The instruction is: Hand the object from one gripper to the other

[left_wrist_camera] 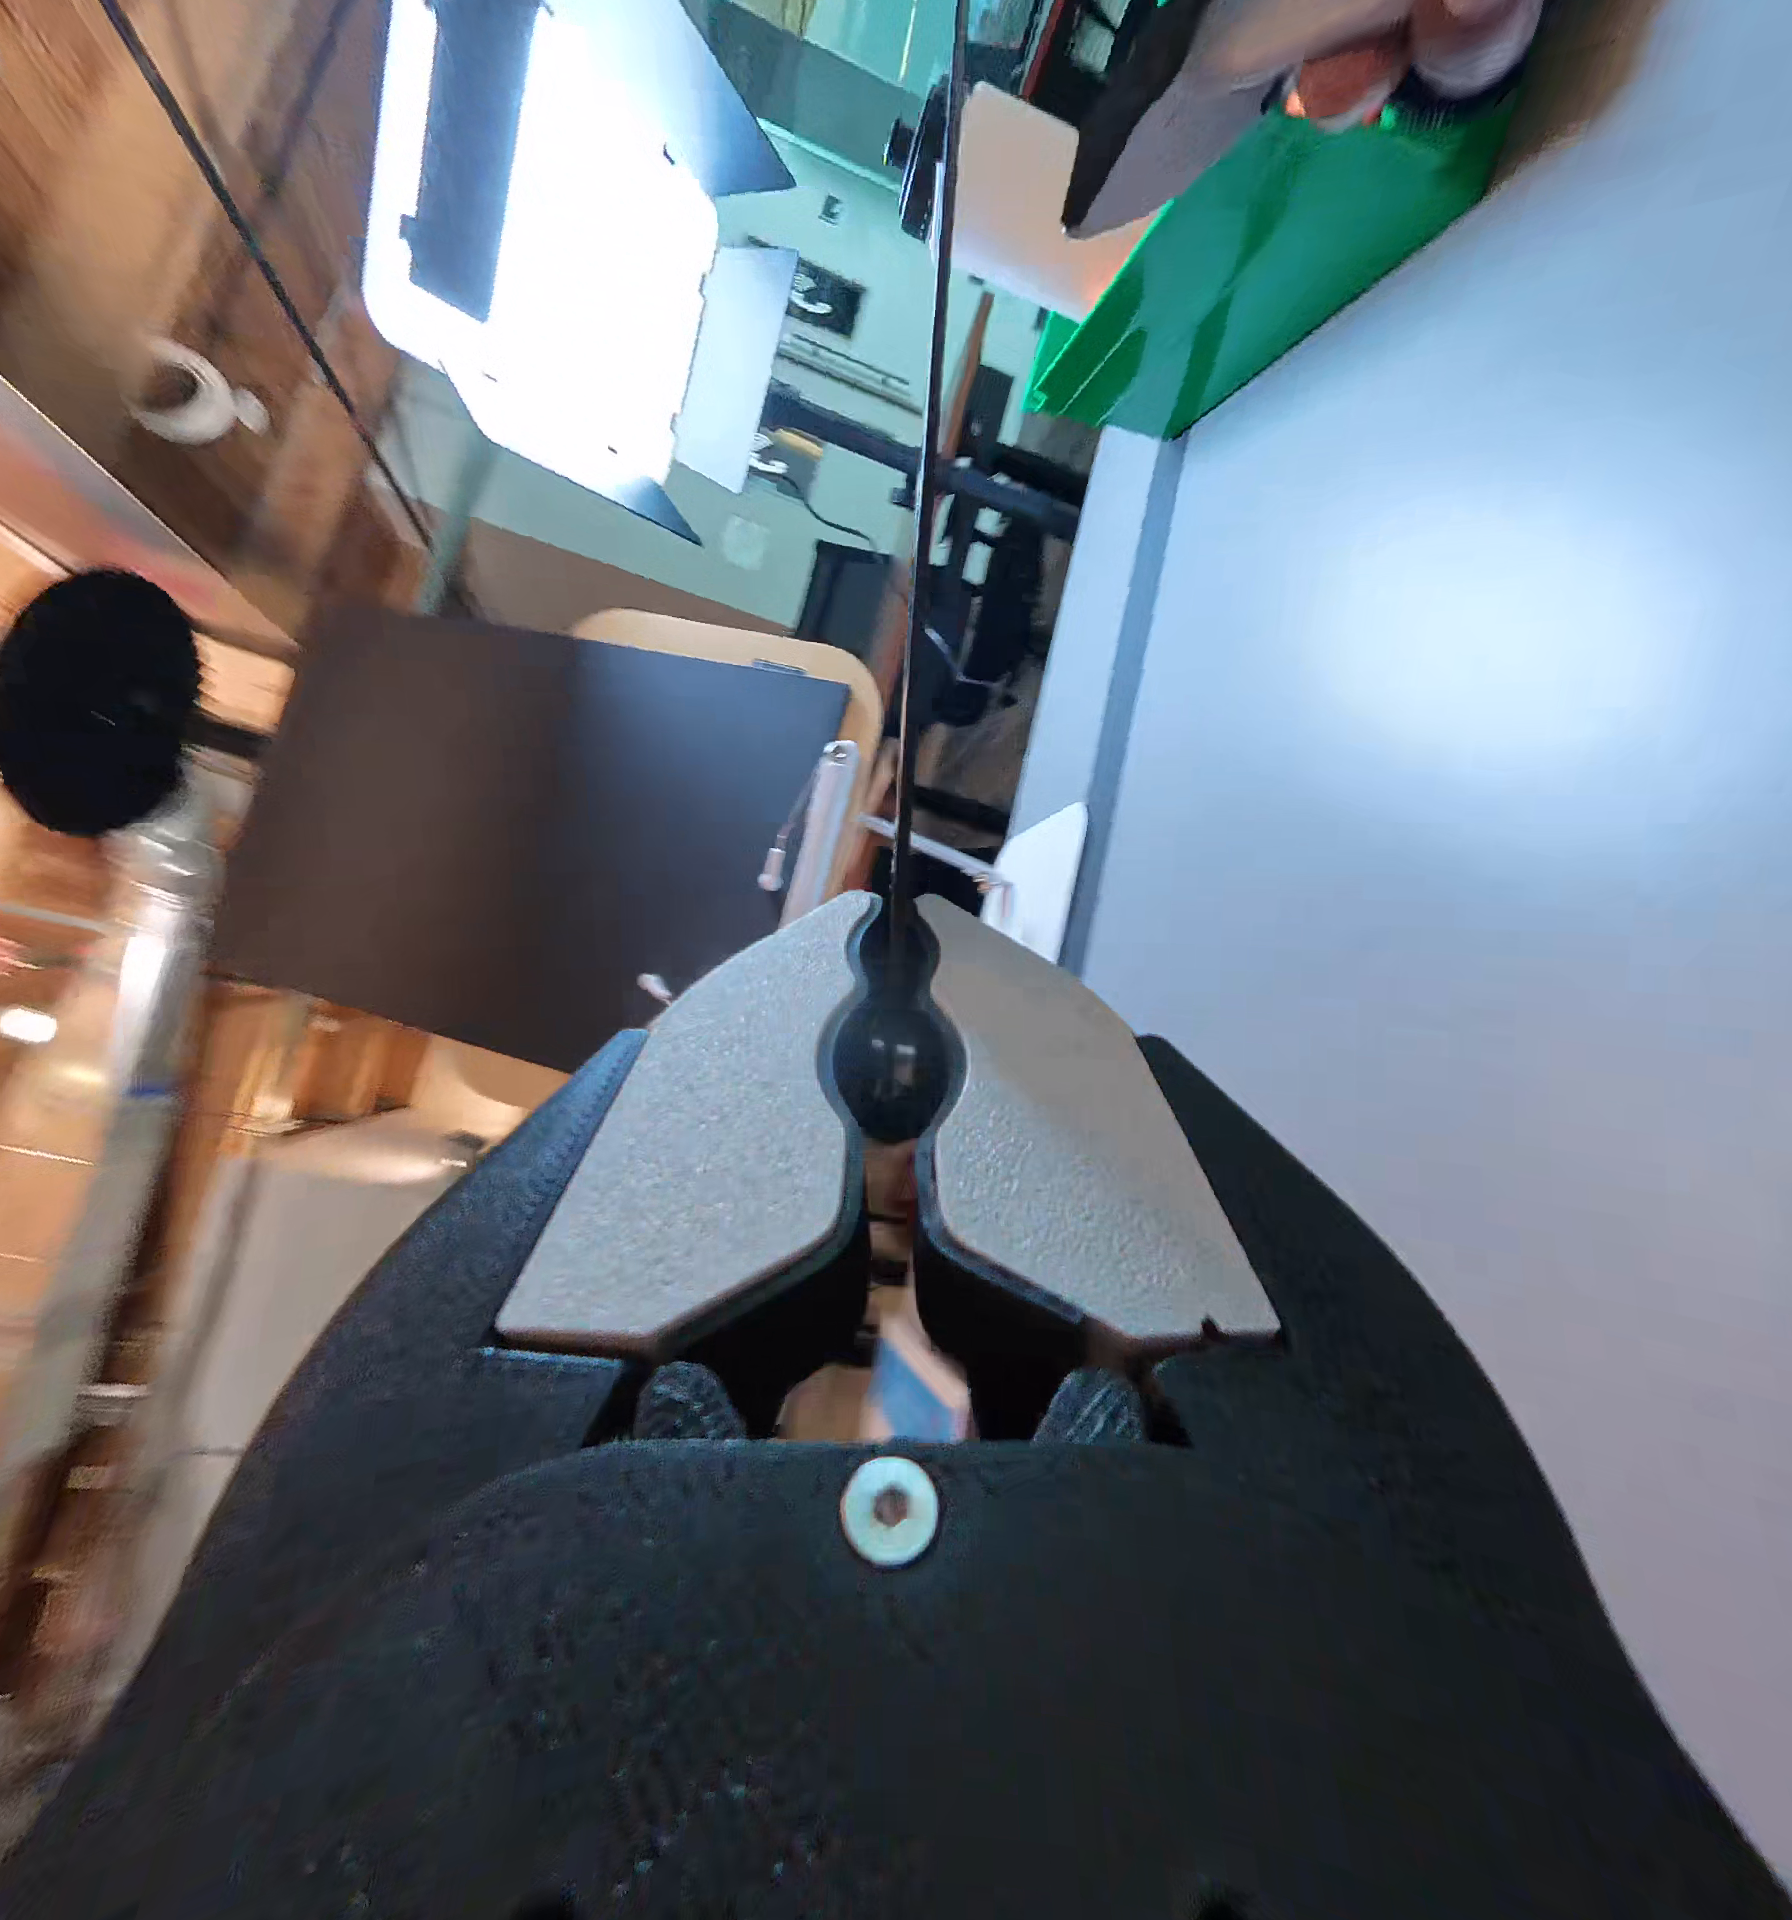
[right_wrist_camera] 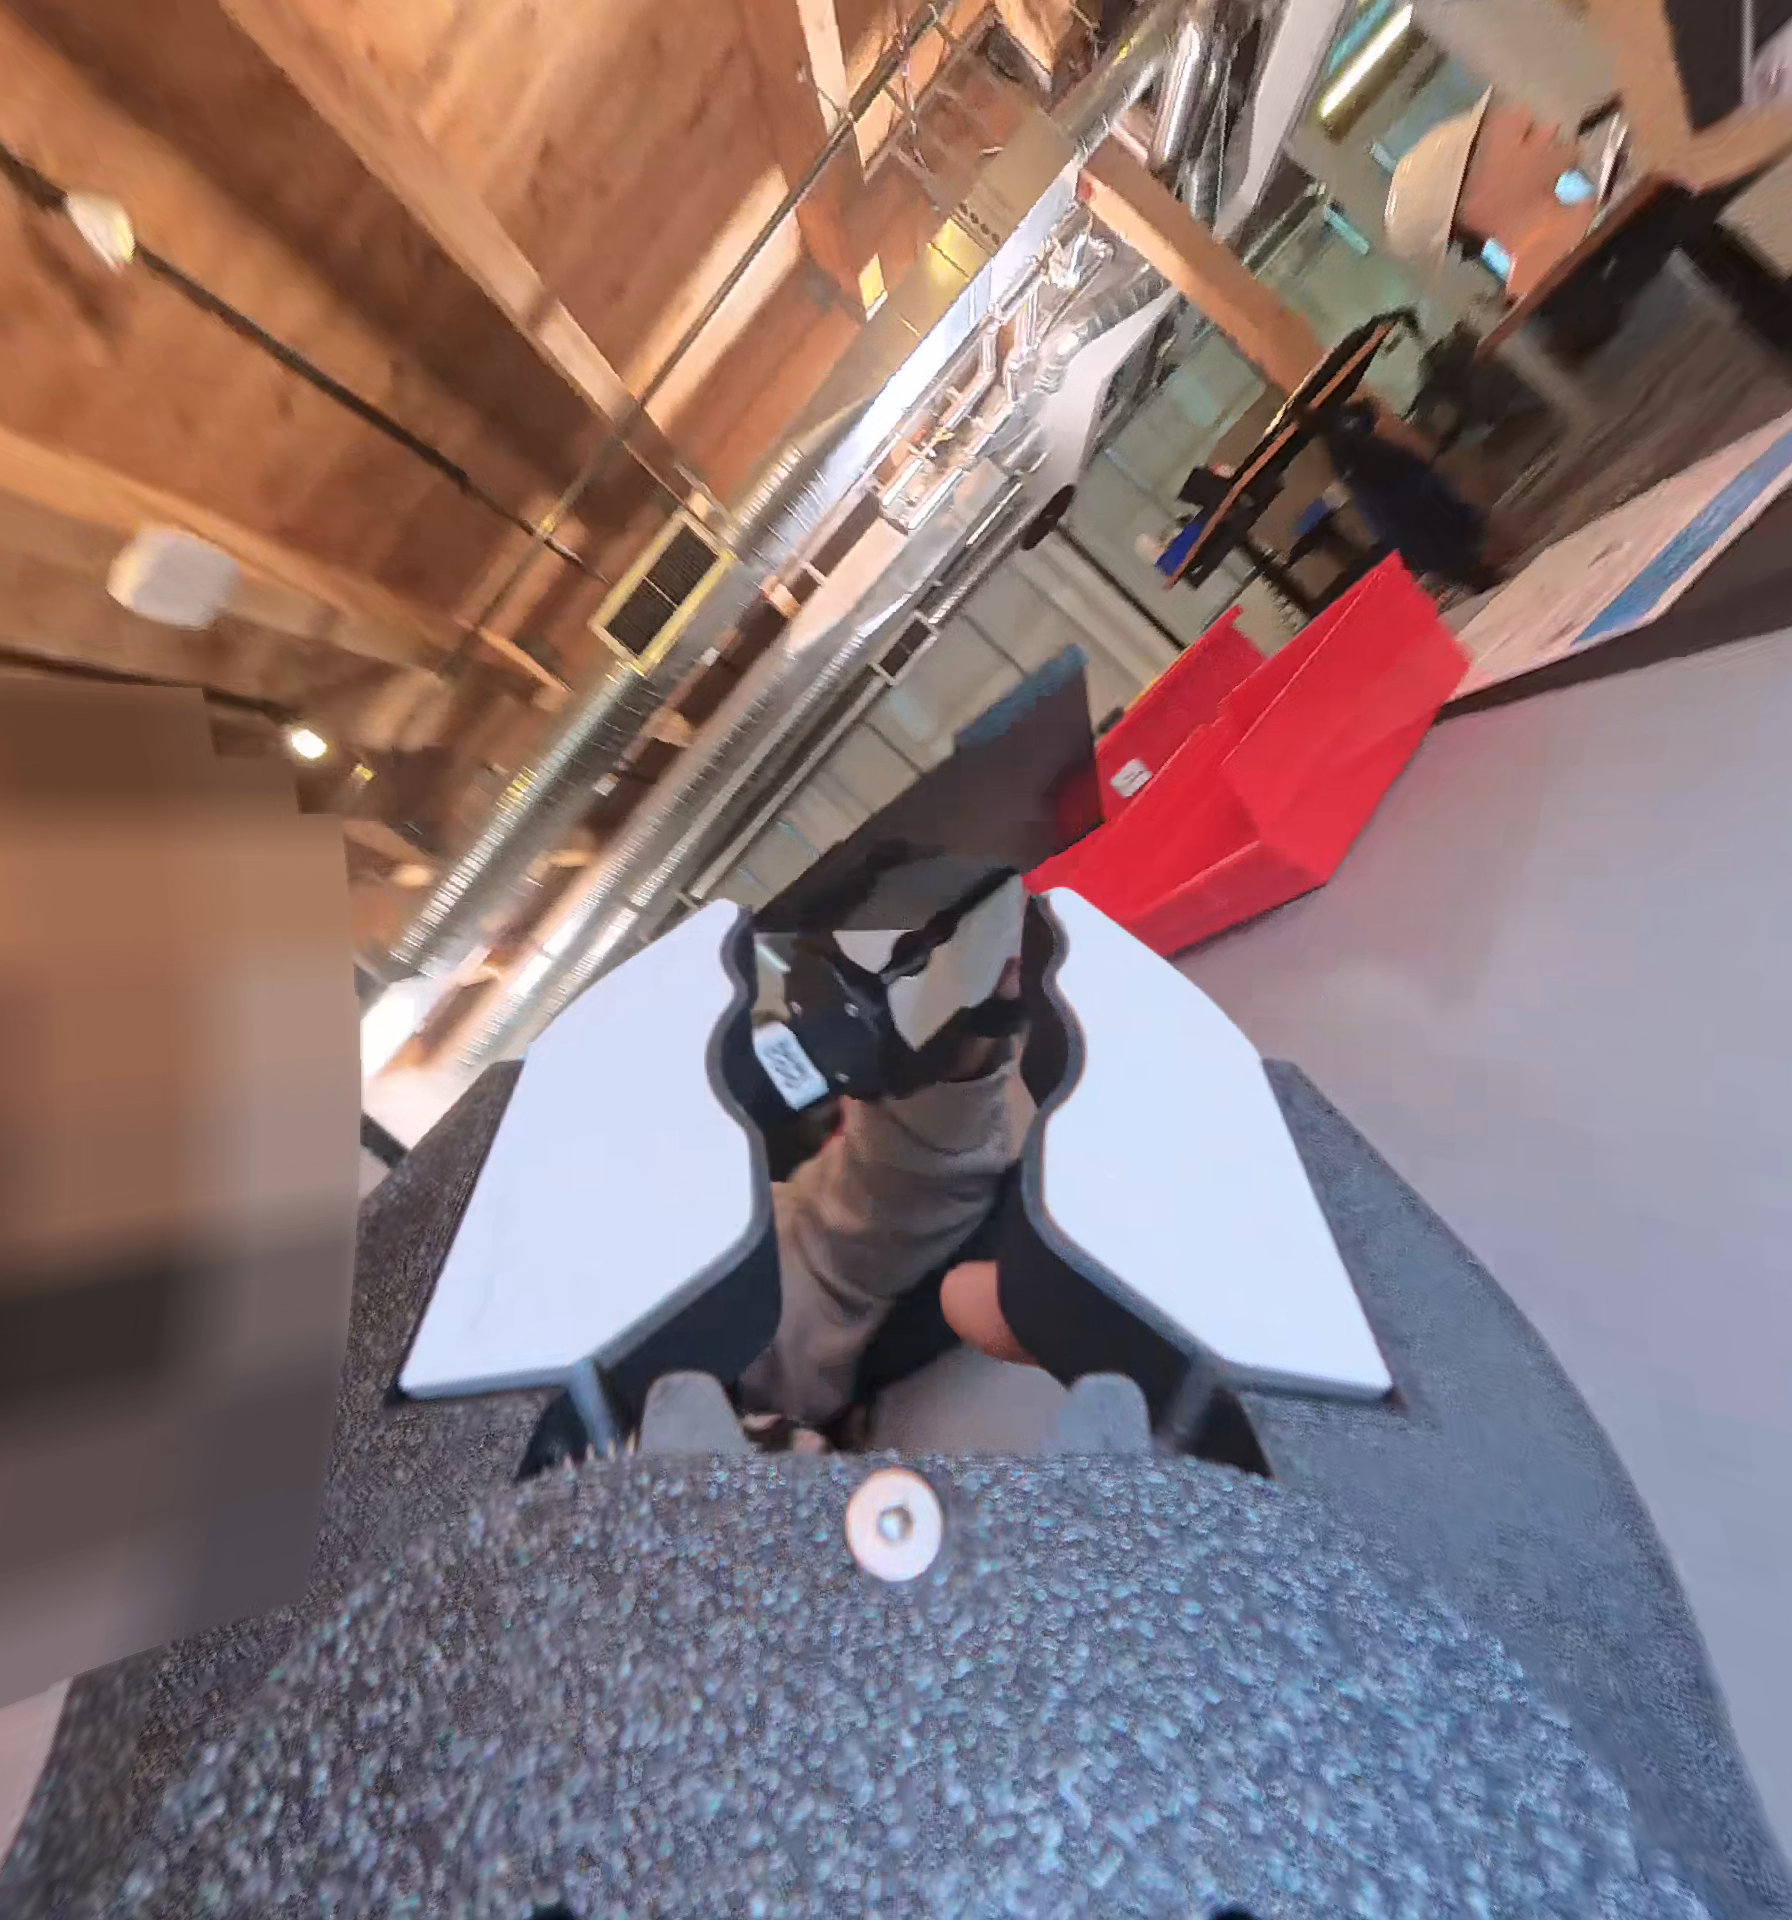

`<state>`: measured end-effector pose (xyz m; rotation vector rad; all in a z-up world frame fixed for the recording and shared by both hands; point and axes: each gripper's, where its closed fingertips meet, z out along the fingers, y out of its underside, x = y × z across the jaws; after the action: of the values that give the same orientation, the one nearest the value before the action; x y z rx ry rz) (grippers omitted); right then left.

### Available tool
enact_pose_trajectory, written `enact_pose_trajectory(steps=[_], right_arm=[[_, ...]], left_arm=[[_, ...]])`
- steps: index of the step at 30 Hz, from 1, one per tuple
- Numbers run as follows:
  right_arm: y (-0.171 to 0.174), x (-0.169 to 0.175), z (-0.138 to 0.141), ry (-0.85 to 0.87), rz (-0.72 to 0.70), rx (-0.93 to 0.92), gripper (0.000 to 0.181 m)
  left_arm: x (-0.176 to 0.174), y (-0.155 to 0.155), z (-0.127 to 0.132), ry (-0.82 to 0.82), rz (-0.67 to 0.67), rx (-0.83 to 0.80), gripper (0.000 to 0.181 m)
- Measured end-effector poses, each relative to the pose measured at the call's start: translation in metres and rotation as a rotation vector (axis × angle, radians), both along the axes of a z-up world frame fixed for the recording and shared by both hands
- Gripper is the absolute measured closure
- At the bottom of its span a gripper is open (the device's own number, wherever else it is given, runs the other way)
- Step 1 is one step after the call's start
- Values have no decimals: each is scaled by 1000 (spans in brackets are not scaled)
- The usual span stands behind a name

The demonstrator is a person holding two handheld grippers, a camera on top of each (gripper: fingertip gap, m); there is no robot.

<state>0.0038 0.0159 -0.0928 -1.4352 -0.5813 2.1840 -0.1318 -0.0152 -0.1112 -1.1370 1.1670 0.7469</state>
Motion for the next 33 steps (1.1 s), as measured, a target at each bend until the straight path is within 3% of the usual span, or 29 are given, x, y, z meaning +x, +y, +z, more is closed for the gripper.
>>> enact_pose_trajectory(steps=[2, 5, 7, 12, 15, 17, 20, 22, 24, 28, 30, 33], right_arm=[[2, -1, -4, 0, 30, -86, 133], [8, 2, -6, -7, 13, -102, 146], [8, 5, -2, 7, 30, -109, 144], [-4, -5, -14, -101, 74, -70, 148], [-17, -13, -22, -115, 134, -63, 177], [-19, -12, -21, -104, 134, -18, 180], [-9, -2, -7, -36, 64, 19, 180], [3, 9, 5, 25, -14, 50, 180], [10, 22, 19, 93, -84, 112, 180], [2, 34, 35, 154, -191, 353, 180], [-12, 30, 37, 156, -196, 475, 180], [-36, 21, 34, 151, -174, 617, 180]], left_arm=[[0, 0, 0, 135, 32, 110, 180], [1, -4, 3, 240, 20, 206, 179], [2, -8, 8, 289, 13, 260, 179], [13, -16, 6, 334, -50, 286, 179], [25, -21, 5, 337, -76, 295, 178], [25, -23, 10, 275, -101, 290, 174], [21, -24, 20, 76, -127, 197, 148], [19, -24, 28, -149, -187, 85, 134], [17, -24, 35, -406, -275, -63, 134], [29, -26, 37, -1024, -581, -576, 134], [36, -31, 38, -1214, -722, -773, 132], [45, -38, 43, -1339, -855, -888, 132]])
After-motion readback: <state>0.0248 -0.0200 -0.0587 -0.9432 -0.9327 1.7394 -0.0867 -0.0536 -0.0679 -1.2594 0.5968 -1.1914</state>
